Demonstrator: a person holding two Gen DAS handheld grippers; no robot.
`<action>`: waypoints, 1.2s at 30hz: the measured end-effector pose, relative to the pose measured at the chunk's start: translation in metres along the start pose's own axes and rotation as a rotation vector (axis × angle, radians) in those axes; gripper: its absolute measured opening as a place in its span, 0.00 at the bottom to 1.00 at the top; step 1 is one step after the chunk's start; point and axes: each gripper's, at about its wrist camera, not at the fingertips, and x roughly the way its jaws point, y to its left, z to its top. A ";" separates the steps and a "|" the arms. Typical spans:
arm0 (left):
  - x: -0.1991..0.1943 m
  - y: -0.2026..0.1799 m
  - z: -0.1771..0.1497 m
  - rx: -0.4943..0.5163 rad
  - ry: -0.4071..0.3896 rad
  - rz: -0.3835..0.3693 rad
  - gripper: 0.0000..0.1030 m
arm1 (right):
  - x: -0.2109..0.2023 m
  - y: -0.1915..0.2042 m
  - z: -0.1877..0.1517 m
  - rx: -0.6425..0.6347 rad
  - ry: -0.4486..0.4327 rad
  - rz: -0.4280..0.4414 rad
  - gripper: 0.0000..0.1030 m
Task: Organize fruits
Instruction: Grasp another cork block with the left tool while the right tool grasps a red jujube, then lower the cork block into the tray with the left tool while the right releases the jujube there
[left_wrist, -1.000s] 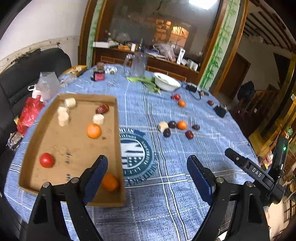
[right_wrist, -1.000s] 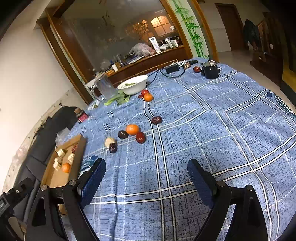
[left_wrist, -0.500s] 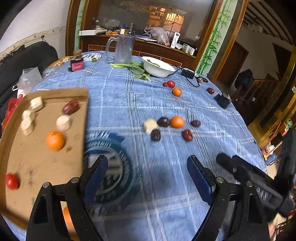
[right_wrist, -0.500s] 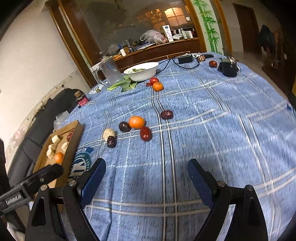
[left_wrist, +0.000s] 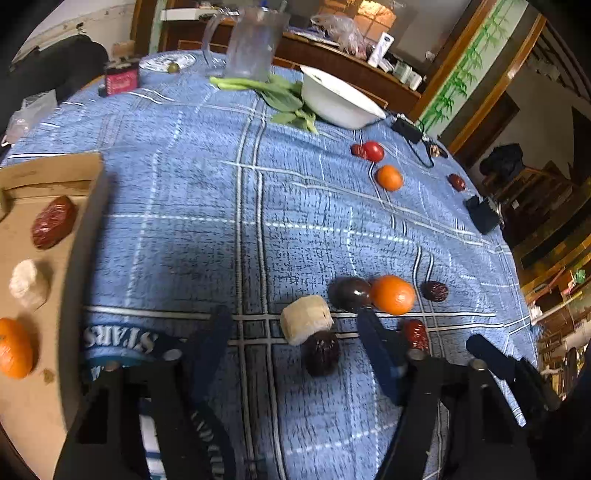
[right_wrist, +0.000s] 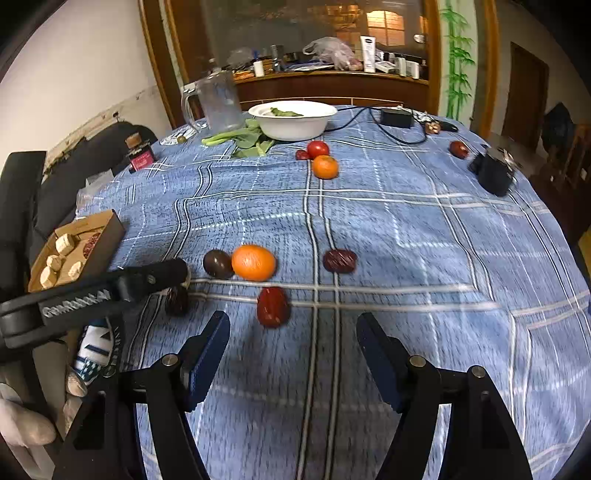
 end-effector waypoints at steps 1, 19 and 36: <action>0.001 -0.003 -0.001 0.031 -0.014 0.002 0.63 | 0.004 0.002 0.002 -0.006 0.005 0.001 0.73; 0.003 -0.013 -0.012 0.143 -0.075 -0.019 0.27 | 0.026 0.008 -0.001 0.001 0.037 0.028 0.22; -0.026 -0.017 -0.026 0.155 -0.169 -0.063 0.27 | -0.051 -0.008 -0.034 0.077 -0.051 0.045 0.22</action>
